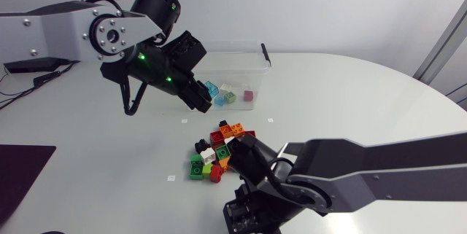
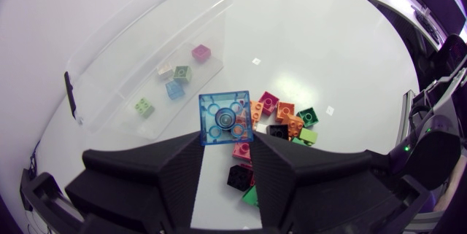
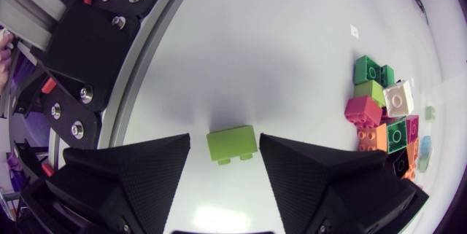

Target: Place the duplo bricks in the container

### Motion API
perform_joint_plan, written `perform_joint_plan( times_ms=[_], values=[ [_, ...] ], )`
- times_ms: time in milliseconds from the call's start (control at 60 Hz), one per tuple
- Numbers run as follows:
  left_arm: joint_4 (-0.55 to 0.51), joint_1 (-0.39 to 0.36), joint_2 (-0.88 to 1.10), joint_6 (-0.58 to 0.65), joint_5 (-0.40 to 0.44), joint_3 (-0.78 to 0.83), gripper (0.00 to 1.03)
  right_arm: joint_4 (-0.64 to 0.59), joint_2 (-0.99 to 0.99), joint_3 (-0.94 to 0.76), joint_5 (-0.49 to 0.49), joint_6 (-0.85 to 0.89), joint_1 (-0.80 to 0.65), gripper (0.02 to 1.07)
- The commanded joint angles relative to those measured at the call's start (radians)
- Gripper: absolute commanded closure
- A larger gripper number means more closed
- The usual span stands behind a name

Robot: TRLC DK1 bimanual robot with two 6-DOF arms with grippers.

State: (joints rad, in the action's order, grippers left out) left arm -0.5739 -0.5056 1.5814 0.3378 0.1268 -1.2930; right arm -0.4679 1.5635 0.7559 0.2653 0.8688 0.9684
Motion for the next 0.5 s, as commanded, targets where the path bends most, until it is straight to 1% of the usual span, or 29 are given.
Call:
perform_joint_plan(
  times_ms=[0,100,167,317,483],
  values=[
    [0.003,0.012,-0.035,0.006,0.013,0.024,0.76,-0.014,0.040,0.028,-0.001,0.030,0.020,0.56],
    [0.003,0.015,-0.041,0.009,0.014,0.027,0.76,-0.017,0.061,0.039,-0.006,0.030,0.026,0.65],
    [0.003,0.019,-0.046,0.010,0.016,0.031,0.76,-0.018,0.066,0.040,-0.014,0.032,0.030,0.74],
    [0.005,0.024,-0.049,0.012,0.017,0.023,0.76,-0.071,0.050,0.042,-0.014,0.032,0.029,0.76],
    [0.034,0.029,-0.044,0.004,0.019,-0.003,0.76,-0.115,-0.043,0.023,-0.014,0.027,0.012,0.76]
  ],
)
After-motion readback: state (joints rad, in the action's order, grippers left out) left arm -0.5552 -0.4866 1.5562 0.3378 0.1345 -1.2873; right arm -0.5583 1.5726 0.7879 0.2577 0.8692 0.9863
